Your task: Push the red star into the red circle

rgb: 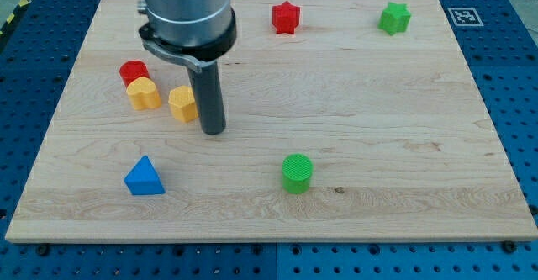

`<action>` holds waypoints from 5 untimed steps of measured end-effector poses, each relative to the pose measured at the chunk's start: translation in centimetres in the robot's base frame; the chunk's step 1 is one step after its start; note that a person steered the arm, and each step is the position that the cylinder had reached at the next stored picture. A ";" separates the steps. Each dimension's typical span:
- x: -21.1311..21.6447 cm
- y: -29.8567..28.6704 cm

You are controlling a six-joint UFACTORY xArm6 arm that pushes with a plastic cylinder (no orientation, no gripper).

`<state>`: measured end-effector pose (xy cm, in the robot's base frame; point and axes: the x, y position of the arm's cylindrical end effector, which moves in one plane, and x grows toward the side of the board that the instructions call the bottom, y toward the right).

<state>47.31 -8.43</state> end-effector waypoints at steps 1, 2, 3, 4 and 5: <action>-2.1 -1.1; -3.0 -2.9; -3.0 -3.6; -3.4 2.5; -5.2 12.1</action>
<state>42.09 3.65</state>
